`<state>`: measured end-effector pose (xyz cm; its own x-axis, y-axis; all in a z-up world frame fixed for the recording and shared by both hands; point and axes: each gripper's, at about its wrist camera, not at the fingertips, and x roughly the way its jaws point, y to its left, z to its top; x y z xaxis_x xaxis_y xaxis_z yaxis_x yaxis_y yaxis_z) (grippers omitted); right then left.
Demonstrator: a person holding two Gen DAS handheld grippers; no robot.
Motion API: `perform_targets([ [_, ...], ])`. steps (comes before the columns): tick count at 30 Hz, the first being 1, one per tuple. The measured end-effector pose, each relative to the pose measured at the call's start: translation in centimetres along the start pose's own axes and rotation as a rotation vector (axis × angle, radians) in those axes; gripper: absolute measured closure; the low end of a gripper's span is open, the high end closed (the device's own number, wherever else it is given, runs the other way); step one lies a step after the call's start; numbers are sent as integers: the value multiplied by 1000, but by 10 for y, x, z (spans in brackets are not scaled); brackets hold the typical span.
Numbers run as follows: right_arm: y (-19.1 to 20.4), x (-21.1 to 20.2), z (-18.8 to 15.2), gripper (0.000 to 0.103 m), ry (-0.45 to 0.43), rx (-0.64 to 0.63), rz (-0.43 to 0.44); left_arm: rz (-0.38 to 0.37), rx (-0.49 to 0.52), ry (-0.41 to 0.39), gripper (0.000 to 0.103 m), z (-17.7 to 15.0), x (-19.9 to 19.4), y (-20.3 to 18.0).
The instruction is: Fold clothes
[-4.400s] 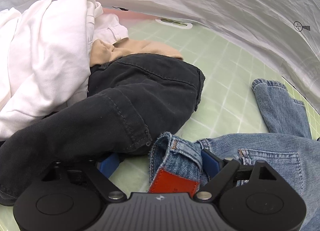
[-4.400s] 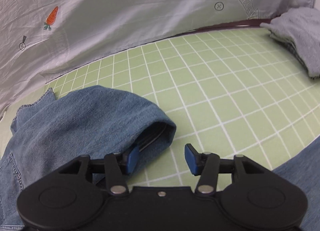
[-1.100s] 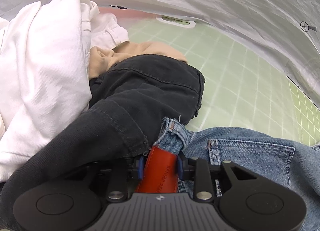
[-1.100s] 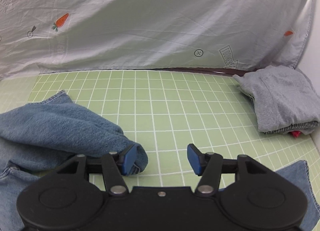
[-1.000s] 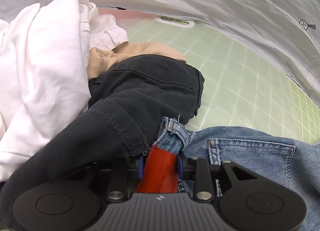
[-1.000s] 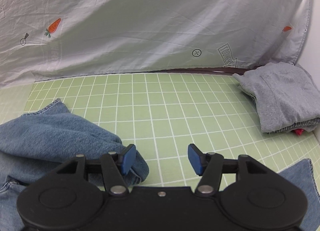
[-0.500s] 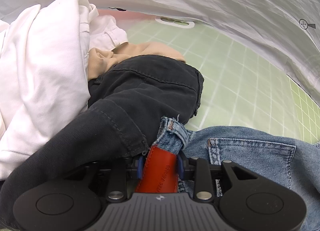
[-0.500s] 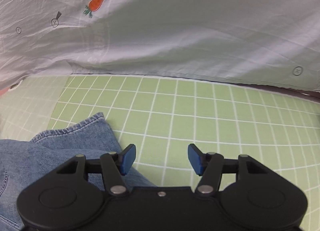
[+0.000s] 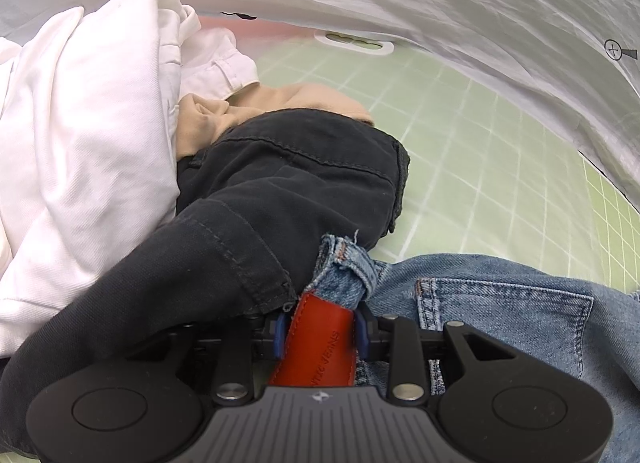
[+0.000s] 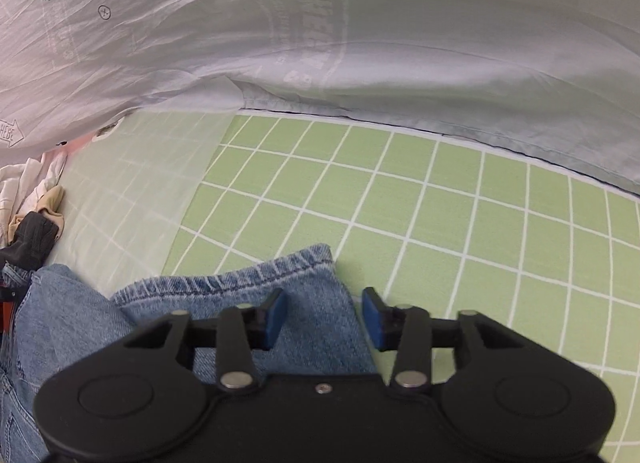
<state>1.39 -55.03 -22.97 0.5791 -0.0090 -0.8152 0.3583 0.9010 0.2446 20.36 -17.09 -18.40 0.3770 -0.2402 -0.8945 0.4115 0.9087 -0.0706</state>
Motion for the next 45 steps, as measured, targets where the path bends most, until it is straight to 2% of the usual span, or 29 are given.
perform_targets([
  [1,-1,-1,-1,93,-12,3,-14,0,0,1,67,0,0,0],
  [3,-8,-8,-6,101,-61,32,-47,1,0,1,67,0,0,0],
  [9,-71,-57,-32,103,-231,292,-207,2,2,6,67,2,0,0],
  [11,-94,-73,-40,103,-233,337,-257,3,3,5,67,2,0,0],
  [12,-100,-77,-41,103,-217,338,-253,5,3,5,67,2,0,-1],
  [15,-104,-80,-40,87,-166,308,-215,10,-3,5,66,2,0,-2],
  [17,-84,-72,-36,54,-139,212,-196,13,-6,5,66,1,0,-3],
  [20,-51,-49,-27,55,-80,85,-182,14,-5,4,66,2,1,-3],
  [24,-15,-24,-13,55,-40,2,-117,13,-2,5,66,3,2,-2],
  [32,19,7,3,55,11,-83,-62,11,6,1,66,3,2,-2],
  [33,20,8,3,56,10,-89,-51,11,6,0,66,3,2,-2],
  [34,22,8,3,61,8,-95,-42,11,6,0,66,3,3,-2],
  [36,21,7,2,89,4,-94,-43,12,4,0,66,3,3,-2],
  [37,20,6,2,97,0,-93,-42,12,5,0,66,2,3,-2],
  [40,8,-1,-3,99,-39,-47,-53,12,6,1,66,2,2,-3],
  [45,-13,-13,-12,99,-77,22,-139,10,6,4,65,3,2,-3],
])
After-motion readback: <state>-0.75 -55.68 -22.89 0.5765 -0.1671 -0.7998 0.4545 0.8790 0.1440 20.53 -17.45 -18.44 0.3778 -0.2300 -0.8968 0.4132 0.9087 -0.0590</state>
